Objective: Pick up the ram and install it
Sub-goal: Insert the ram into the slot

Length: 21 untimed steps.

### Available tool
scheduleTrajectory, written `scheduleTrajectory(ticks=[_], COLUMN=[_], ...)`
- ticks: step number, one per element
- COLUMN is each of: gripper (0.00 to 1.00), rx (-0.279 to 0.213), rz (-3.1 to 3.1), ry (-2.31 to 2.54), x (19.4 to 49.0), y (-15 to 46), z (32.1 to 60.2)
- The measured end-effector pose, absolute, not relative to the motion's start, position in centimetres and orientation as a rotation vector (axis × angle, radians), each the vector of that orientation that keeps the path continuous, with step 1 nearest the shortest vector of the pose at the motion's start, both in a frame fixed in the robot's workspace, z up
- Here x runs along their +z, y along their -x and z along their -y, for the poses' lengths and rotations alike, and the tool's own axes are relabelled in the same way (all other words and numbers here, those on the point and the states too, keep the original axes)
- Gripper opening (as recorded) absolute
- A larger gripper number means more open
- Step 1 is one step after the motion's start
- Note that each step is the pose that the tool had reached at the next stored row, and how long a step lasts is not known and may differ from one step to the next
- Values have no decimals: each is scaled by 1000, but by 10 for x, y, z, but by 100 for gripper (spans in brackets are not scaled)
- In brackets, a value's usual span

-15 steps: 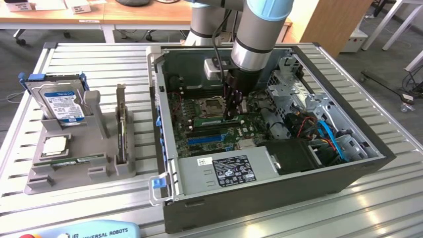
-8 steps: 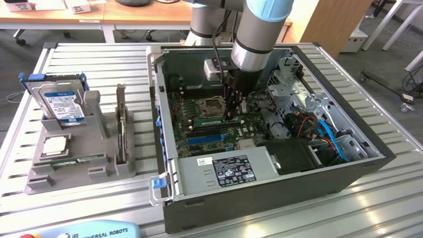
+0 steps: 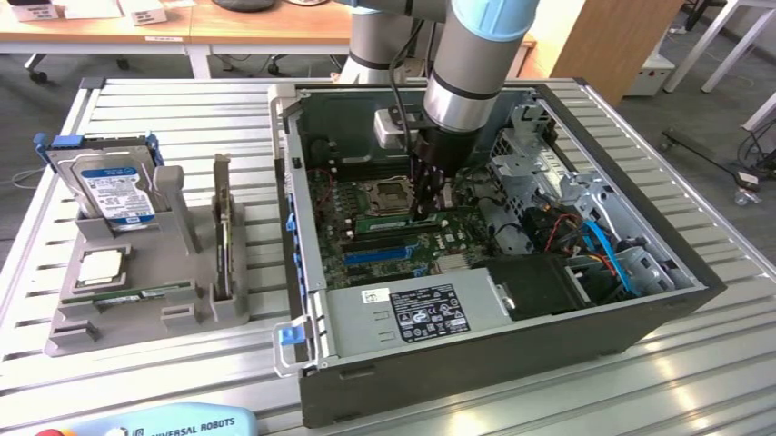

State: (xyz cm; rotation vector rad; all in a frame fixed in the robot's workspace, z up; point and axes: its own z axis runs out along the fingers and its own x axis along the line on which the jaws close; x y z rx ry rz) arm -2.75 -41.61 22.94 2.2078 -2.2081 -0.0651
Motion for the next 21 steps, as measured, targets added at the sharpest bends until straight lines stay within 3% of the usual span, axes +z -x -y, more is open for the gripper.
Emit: scheduleTrajectory(ticks=[21], gripper=[12], rx=[-65], rz=[2189], ry=[-2226], x=[228], y=[27], z=[416])
